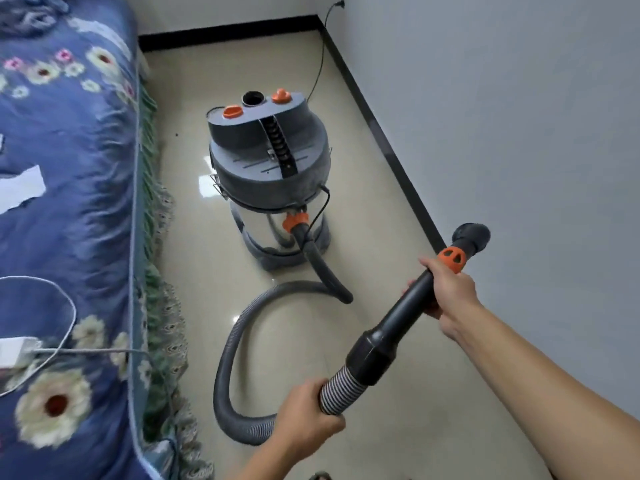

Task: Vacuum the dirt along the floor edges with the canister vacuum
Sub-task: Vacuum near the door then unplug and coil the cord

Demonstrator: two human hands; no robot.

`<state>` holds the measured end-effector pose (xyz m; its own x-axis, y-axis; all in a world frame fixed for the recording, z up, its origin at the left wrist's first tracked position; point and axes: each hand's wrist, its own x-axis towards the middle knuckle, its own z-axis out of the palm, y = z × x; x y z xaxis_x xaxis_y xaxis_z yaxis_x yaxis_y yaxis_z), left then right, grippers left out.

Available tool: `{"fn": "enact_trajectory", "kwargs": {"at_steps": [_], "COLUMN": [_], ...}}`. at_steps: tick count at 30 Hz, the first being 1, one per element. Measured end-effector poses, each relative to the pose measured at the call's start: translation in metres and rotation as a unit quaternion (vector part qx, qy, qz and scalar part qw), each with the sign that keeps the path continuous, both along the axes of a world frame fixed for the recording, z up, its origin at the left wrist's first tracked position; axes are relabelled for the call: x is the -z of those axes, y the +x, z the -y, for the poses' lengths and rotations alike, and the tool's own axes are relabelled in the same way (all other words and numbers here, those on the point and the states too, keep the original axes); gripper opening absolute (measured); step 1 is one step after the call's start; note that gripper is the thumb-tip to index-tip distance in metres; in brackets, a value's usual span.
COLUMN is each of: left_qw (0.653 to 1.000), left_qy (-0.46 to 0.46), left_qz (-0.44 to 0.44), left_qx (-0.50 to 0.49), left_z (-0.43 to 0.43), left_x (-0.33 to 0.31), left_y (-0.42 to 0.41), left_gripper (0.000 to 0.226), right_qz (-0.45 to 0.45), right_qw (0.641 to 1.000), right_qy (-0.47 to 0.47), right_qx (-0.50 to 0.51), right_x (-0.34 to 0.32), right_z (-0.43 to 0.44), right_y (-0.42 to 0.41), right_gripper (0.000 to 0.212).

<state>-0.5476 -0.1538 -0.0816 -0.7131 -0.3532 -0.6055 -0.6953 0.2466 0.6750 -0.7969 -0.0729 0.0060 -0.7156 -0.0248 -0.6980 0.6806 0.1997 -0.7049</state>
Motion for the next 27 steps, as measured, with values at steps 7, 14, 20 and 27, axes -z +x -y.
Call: {"fn": "enact_trajectory", "kwargs": {"at_steps": [7, 14, 20, 27], "left_qw": [0.963, 0.916, 0.92, 0.912], "left_qy": [-0.265, -0.386, -0.387, -0.406], "left_qz": [-0.033, -0.088, -0.028, -0.013], "left_qx": [0.025, 0.066, 0.061, -0.054], "left_z": [0.076, 0.157, 0.207, 0.26], "left_x": [-0.061, -0.112, -0.142, -0.127], "left_y": [-0.071, -0.167, -0.212, -0.228], "left_gripper": [0.033, 0.038, 0.029, 0.024], "right_qz": [-0.062, -0.327, -0.362, -0.381], "right_qw": [0.987, 0.692, 0.666, 0.668], "right_qy": [0.147, 0.347, 0.195, 0.144], "right_qx": [-0.036, -0.542, -0.623, -0.622], "right_x": [0.012, 0.029, 0.012, 0.01], "right_z": [0.033, 0.081, 0.161, 0.228], "right_y": [-0.062, -0.137, -0.173, -0.199], "right_gripper": [0.071, 0.066, 0.031, 0.026]}}
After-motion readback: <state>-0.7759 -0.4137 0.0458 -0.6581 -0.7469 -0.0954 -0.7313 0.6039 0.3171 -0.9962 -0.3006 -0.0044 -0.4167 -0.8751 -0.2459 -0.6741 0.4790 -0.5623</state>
